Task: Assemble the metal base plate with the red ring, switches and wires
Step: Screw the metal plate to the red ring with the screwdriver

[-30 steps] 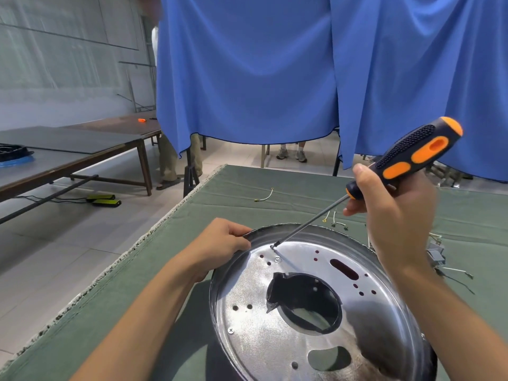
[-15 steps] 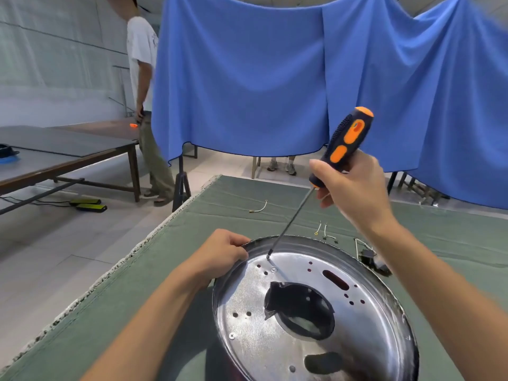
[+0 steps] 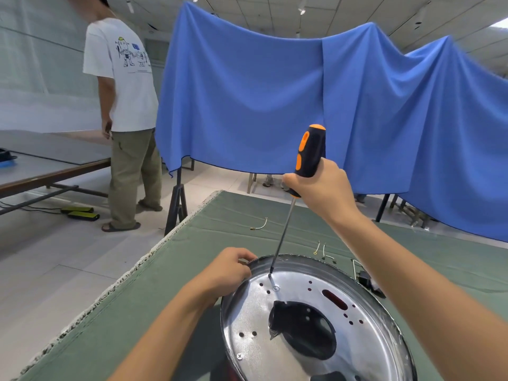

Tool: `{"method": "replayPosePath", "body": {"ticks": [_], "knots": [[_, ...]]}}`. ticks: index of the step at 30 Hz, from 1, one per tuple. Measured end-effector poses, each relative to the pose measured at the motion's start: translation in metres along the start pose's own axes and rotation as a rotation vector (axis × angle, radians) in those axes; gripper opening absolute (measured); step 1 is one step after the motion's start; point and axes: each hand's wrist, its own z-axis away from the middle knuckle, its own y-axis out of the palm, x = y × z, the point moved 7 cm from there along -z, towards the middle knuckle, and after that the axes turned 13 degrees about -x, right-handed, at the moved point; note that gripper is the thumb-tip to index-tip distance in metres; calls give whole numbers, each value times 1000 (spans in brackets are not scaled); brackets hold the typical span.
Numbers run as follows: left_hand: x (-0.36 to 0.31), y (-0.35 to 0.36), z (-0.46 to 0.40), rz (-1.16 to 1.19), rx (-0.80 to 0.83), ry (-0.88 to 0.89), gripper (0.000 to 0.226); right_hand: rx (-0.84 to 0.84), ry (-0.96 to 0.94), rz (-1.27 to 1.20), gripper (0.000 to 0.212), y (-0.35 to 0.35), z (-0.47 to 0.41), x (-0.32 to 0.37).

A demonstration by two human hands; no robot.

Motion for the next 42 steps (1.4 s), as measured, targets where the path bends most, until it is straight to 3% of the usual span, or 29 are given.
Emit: {"method": "replayPosePath", "body": {"ticks": [5,12,16,20,25,42], "knots": [[0,2,0,24,-17,7,34,209,194,-385,24,8,8,1],[1,3,-1,24,-39,7,34,423,347,-472,2,9,10,-5],[1,3,-1,16,-40,7,32,331,201,-336,12,4,5,-4],[1,3,-1,10,-41,10,30,145,38,-37,21,0,2,-4],[1,4,-2,-4,-40,17,31,148,98,-197,21,-2,2,-6],[5,5,-3,16,-42,13,29,39,35,-148,27,1,7,-3]]}}
